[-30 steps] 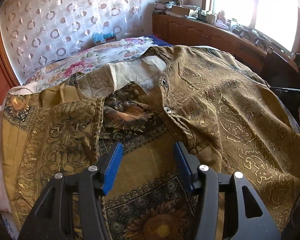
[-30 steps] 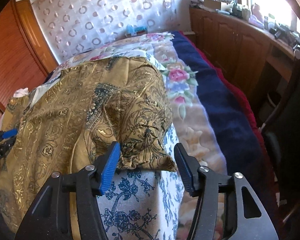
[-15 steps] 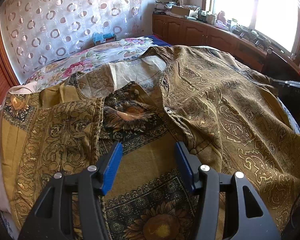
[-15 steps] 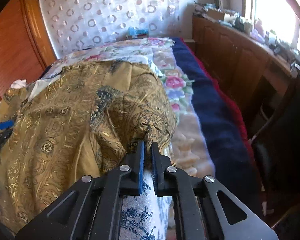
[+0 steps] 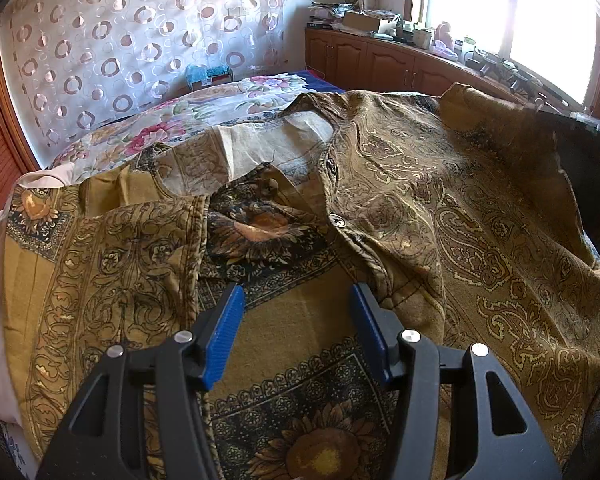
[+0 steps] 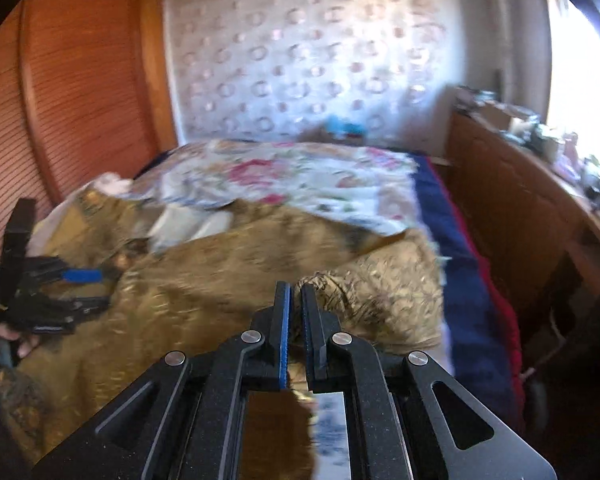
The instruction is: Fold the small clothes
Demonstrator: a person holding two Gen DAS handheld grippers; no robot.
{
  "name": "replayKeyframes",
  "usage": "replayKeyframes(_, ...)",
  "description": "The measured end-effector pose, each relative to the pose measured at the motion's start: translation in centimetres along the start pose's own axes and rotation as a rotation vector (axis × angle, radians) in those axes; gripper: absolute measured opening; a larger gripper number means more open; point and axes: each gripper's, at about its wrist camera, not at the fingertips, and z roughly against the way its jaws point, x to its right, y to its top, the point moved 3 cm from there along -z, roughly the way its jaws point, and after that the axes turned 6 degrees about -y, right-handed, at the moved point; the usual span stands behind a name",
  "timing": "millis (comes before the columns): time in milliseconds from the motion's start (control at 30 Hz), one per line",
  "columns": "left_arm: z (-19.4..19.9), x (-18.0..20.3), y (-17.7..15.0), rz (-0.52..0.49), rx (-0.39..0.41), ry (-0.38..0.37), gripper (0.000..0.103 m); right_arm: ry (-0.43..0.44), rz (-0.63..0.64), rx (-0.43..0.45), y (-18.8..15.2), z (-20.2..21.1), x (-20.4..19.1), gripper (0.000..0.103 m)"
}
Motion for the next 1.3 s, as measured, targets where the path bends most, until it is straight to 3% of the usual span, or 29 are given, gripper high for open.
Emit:
replayKeyframes(167, 0.0, 0.1, 0.0, 0.001, 0.0, -0.001, 0.055, 0.042, -0.006, -0.083, -2.0, -2.6, -1.8, 0.007)
replayKeyframes(233, -0.1, -0.1, 0.1, 0.001, 0.0, -0.001, 0.055, 0.068, -0.03, -0.116, -2.9, -3.1, -2.0, 0.023)
replayKeyframes(267, -0.1, 0.0, 0.0, 0.001, 0.0, -0.002, 0.055, 0.066, -0.038, -0.122, -3.3, -3.0, -2.0, 0.044)
replayKeyframes(300, 0.0, -0.3, 0.0, 0.0, 0.0, -0.002, 0.056, 0.065, -0.046, -0.123, -3.5, -2.8, -1.9, 0.053)
replayKeyframes(467, 0.8, -0.8, -0.2, 0.021, -0.004, -0.024, 0.055, 0.038, -0.117, -0.1, -4.1, -0.5, 0.6, 0.053)
replayKeyframes(633, 2.9, -0.8, 0.5, 0.03, 0.058, -0.04, 0.055, -0.049, -0.158, -0.099, -3.9, 0.1, 3.6, 0.053)
replayKeyframes(1033, 4.8, -0.9, 0.4, 0.035, 0.086, -0.036, 0.055, -0.031, -0.295, -0.221, -3.9, -7.5, 7.0, 0.054)
replayKeyframes(1100, 4.7, -1.2, 0.2, 0.043, 0.082, -0.035, 0.055, -0.03, -0.301, -0.208, -3.7, -7.6, 7.3, 0.05)
replayKeyframes(1133, 4.6, -1.1, 0.2, 0.045, 0.081, -0.033, 0.055, -0.027, -0.299, -0.208, -3.6, -7.7, 7.3, 0.043)
replayKeyframes(1167, 4.6, -1.4, 0.1, 0.051, 0.079, -0.029, 0.055, -0.001, -0.298, -0.207, -3.4, -7.8, 7.2, 0.02)
replayKeyframes(1200, 4.6, -1.5, 0.1, 0.054, 0.077, -0.028, 0.055, 0.027, -0.297, -0.205, -3.2, -8.0, 6.9, 0.007)
replayKeyframes(1300, 4.8, -2.1, -0.1, 0.063, 0.078, -0.019, 0.055, 0.061, -0.269, -0.181, -2.5, -7.9, 6.3, 0.001)
